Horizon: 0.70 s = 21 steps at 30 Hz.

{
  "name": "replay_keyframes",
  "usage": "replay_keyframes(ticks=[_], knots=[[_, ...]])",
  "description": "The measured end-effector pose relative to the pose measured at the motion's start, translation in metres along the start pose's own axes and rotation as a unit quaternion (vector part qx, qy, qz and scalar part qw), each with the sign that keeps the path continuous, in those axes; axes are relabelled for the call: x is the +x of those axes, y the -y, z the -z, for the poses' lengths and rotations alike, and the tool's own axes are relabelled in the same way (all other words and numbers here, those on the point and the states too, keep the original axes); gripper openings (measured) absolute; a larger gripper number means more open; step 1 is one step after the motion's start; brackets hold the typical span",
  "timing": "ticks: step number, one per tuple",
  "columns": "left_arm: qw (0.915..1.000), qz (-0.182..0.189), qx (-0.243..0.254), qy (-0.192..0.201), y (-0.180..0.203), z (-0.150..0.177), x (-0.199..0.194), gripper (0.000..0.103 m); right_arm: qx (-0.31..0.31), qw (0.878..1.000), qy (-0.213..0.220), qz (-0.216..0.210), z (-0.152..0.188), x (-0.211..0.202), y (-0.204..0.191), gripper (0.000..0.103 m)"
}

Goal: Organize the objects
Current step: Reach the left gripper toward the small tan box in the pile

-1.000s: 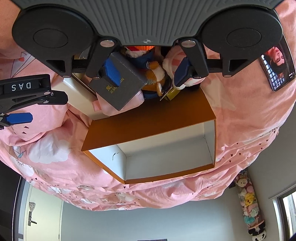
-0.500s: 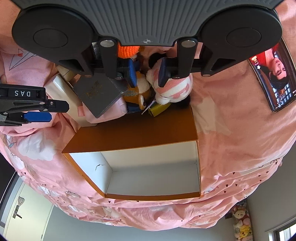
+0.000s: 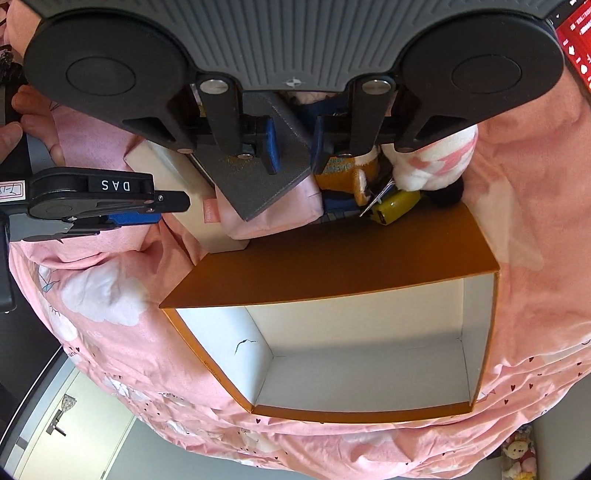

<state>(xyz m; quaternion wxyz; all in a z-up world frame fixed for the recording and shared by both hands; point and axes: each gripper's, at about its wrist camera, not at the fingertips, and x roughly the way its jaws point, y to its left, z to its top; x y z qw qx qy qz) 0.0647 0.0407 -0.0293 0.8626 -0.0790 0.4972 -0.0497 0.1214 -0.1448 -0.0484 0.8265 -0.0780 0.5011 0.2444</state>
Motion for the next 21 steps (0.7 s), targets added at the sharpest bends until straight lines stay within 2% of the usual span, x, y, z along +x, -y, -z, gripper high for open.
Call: replay_keyframes(ticks=[3,6,8,9,13,15,17,21], knots=[[0.9999,0.01,0.003,0.003,0.002,-0.004,0.0,0.024,0.005,1.0,-0.023,0.001,-0.001,0.009,0.009,0.048],[0.9998,0.016,0.007,0.003,0.006,-0.007,-0.002,0.024,0.006,0.999,-0.044,-0.015,-0.002,0.014,0.013,0.049],[0.9998,0.013,0.012,0.001,0.01,-0.01,0.0,0.024,-0.016,0.999,-0.049,-0.007,-0.005,0.014,0.008,0.051],[0.9998,0.012,0.013,0.002,0.011,-0.011,0.001,0.024,-0.03,0.998,-0.052,-0.002,-0.006,0.014,0.003,0.055],[0.9999,0.004,0.016,0.002,0.015,-0.014,0.006,0.024,-0.086,0.994,-0.068,-0.003,-0.006,0.017,-0.018,0.057],[0.9998,-0.007,0.021,0.002,0.016,-0.014,0.01,0.024,-0.115,0.991,-0.073,0.008,-0.003,0.022,-0.028,0.057],[0.9996,-0.016,0.024,0.005,0.016,-0.015,0.012,0.024,-0.152,0.985,-0.073,0.038,0.001,0.031,-0.037,0.058],[0.9999,-0.012,0.01,0.008,0.015,-0.017,0.016,0.025,-0.204,0.974,-0.073,0.071,0.005,0.041,-0.048,0.063]])
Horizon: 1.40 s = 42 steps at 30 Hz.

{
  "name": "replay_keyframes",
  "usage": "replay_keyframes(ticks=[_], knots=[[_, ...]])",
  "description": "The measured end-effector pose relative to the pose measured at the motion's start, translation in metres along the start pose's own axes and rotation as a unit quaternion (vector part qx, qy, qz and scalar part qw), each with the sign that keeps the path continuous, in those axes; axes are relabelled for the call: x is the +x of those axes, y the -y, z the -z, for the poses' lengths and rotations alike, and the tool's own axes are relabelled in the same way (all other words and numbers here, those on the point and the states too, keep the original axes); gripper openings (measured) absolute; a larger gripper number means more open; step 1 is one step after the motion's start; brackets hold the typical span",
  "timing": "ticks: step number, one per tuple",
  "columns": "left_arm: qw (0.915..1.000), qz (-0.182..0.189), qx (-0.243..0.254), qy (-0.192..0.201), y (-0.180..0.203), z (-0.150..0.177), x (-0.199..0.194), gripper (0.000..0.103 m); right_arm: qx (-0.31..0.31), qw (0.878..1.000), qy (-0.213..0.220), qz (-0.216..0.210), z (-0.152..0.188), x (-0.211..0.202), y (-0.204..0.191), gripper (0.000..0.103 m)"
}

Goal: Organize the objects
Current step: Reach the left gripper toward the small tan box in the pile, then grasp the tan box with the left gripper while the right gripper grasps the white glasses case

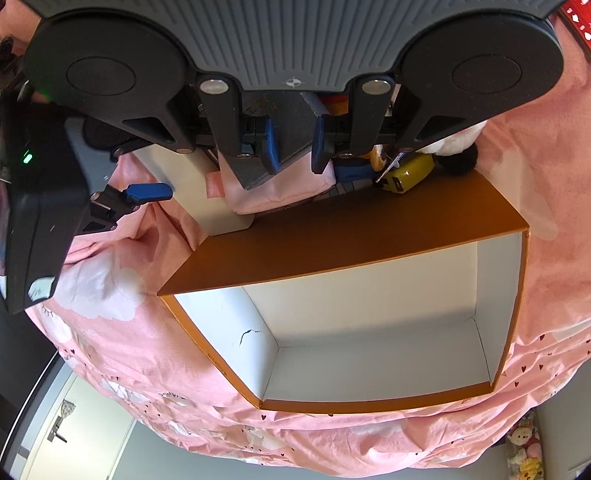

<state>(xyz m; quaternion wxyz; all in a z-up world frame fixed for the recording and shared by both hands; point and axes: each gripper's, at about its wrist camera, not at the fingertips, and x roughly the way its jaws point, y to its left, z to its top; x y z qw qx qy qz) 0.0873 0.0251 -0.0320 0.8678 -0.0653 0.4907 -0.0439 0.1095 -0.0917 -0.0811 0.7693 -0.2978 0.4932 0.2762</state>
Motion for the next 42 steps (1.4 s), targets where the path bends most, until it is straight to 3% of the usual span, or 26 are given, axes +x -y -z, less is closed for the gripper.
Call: replay_keyframes(ticks=[10,17,22,27,31,36,42], knots=[[0.9999,0.008,-0.002,0.009,0.0,0.002,-0.003,0.027,-0.022,1.0,-0.014,0.013,-0.003,0.015,0.002,0.064],[0.9995,0.015,0.012,0.026,0.007,0.004,-0.015,0.027,0.079,0.995,-0.015,-0.062,0.0,-0.007,0.052,0.044],[0.998,0.045,0.038,0.024,0.018,0.002,-0.021,0.027,0.122,0.99,0.0,-0.074,0.009,-0.025,0.083,0.032],[0.996,0.061,0.065,0.002,0.03,0.001,-0.018,0.027,0.148,0.986,-0.01,-0.081,0.013,-0.02,0.108,0.031],[0.9939,0.072,0.082,-0.012,0.037,-0.001,-0.015,0.027,0.161,0.982,-0.028,-0.097,0.001,-0.004,0.1,0.033],[0.9858,0.109,0.12,-0.046,0.043,0.001,-0.012,0.03,0.18,0.975,-0.033,-0.128,0.003,0.011,0.112,0.033],[0.9652,0.148,0.196,-0.088,0.064,0.01,-0.006,0.045,0.212,0.965,-0.007,-0.155,0.022,-0.005,0.118,0.031]])
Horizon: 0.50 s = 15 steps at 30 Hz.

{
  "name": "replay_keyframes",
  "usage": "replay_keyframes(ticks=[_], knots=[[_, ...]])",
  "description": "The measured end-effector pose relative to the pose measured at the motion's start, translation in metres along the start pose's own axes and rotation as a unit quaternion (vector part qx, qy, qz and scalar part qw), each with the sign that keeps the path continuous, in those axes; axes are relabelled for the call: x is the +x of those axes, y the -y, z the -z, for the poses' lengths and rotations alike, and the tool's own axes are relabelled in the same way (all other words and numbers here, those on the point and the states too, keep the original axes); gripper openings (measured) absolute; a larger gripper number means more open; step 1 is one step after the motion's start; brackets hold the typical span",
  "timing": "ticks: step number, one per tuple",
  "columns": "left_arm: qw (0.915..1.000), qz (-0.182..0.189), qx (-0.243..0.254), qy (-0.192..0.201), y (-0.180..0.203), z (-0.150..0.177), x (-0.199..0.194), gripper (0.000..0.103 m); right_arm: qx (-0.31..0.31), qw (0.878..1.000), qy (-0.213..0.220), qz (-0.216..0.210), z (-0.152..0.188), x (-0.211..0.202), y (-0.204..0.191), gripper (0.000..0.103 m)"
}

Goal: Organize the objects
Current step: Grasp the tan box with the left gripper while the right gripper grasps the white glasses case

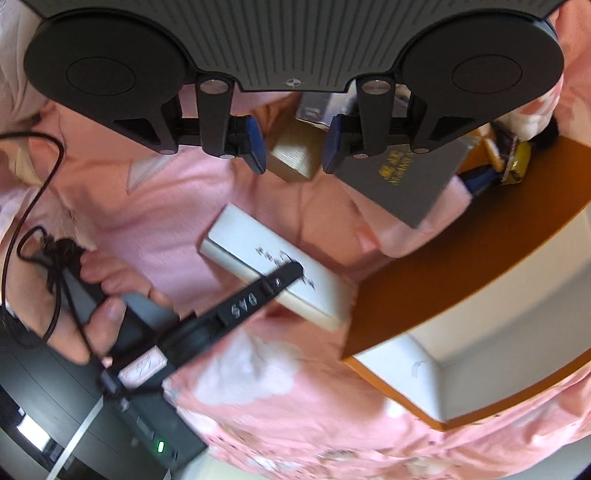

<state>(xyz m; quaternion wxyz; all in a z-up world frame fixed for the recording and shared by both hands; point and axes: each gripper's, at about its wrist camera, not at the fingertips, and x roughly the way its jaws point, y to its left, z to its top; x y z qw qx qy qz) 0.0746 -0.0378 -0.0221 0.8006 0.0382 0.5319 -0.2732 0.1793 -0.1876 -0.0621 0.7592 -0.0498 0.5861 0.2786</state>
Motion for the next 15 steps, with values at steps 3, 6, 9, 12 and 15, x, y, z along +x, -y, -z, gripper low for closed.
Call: replay_keyframes(ticks=[3,6,9,12,15], knots=[[0.9985,0.002,0.051,-0.02,0.014,-0.005,0.012,0.054,0.012,1.0,0.027,-0.009,0.011,-0.023,0.0,0.031],[0.9935,-0.015,0.108,-0.032,0.025,-0.01,0.027,0.06,0.022,0.998,0.05,-0.015,0.02,-0.038,-0.001,0.031],[0.9856,-0.025,0.156,-0.061,0.028,-0.013,0.042,0.063,0.028,0.998,0.06,-0.019,0.027,-0.042,0.0,0.031],[0.9769,-0.017,0.188,-0.099,0.027,-0.017,0.055,0.068,0.031,0.997,0.062,-0.015,0.035,-0.042,0.003,0.031],[0.9699,0.006,0.204,-0.133,0.023,-0.024,0.066,0.07,0.032,0.998,0.058,-0.018,0.037,-0.038,0.005,0.031]])
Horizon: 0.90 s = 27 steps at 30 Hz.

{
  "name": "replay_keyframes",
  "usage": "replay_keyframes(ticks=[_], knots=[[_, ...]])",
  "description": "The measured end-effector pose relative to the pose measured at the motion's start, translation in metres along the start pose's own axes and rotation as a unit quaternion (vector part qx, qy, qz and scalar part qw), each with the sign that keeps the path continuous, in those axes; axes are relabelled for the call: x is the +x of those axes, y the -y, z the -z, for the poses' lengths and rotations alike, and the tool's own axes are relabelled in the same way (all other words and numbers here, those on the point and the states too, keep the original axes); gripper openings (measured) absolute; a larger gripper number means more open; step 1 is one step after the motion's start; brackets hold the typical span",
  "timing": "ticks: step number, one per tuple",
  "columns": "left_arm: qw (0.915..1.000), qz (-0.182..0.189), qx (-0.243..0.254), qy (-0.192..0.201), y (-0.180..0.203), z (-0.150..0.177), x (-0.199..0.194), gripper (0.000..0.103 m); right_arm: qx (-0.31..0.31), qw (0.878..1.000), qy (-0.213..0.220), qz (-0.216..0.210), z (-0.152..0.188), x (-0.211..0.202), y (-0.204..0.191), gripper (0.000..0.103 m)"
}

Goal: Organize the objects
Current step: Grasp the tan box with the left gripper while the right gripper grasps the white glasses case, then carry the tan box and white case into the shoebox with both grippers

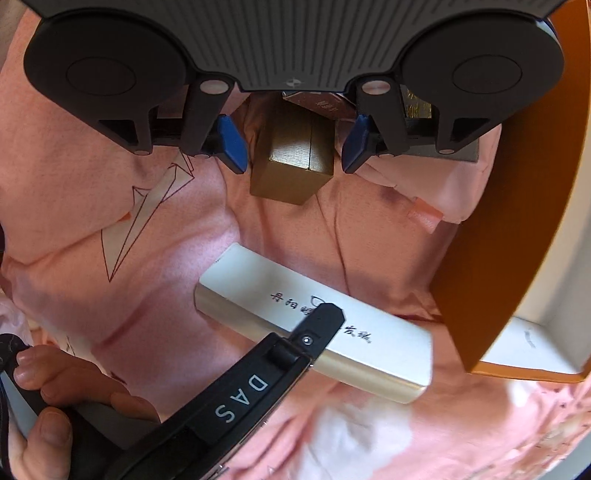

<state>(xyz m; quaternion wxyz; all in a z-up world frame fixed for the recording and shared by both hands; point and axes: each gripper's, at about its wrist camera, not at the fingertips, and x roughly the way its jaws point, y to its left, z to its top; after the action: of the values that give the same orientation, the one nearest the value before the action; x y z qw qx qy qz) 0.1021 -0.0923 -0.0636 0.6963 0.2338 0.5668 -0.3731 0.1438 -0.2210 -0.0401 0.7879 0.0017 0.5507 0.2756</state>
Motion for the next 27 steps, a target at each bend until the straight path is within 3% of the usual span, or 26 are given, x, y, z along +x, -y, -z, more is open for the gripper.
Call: replay_keyframes(ticks=[4,9,13,17,20,27], knots=[[0.9992,0.026,0.002,-0.031,-0.008,-0.006,0.016,0.07,-0.009,1.0,-0.004,-0.001,-0.001,0.006,-0.002,0.031],[0.9993,0.018,0.0,-0.032,-0.003,-0.006,0.029,0.061,-0.008,1.0,-0.005,-0.001,-0.001,0.011,-0.002,0.031],[0.9996,-0.009,-0.023,-0.015,0.008,0.002,0.03,0.058,-0.003,1.0,-0.004,0.001,0.001,0.013,0.0,0.031],[0.9959,-0.037,-0.079,0.022,0.016,0.017,0.019,0.057,-0.004,1.0,0.0,0.012,0.001,0.014,-0.005,0.031],[0.9863,-0.035,-0.143,0.074,0.013,0.033,0.001,0.057,0.001,1.0,0.013,0.019,0.002,0.008,-0.008,0.031],[0.9479,-0.049,-0.249,0.193,0.002,0.065,-0.047,0.056,0.008,0.997,0.06,0.039,-0.001,-0.021,-0.016,0.031]])
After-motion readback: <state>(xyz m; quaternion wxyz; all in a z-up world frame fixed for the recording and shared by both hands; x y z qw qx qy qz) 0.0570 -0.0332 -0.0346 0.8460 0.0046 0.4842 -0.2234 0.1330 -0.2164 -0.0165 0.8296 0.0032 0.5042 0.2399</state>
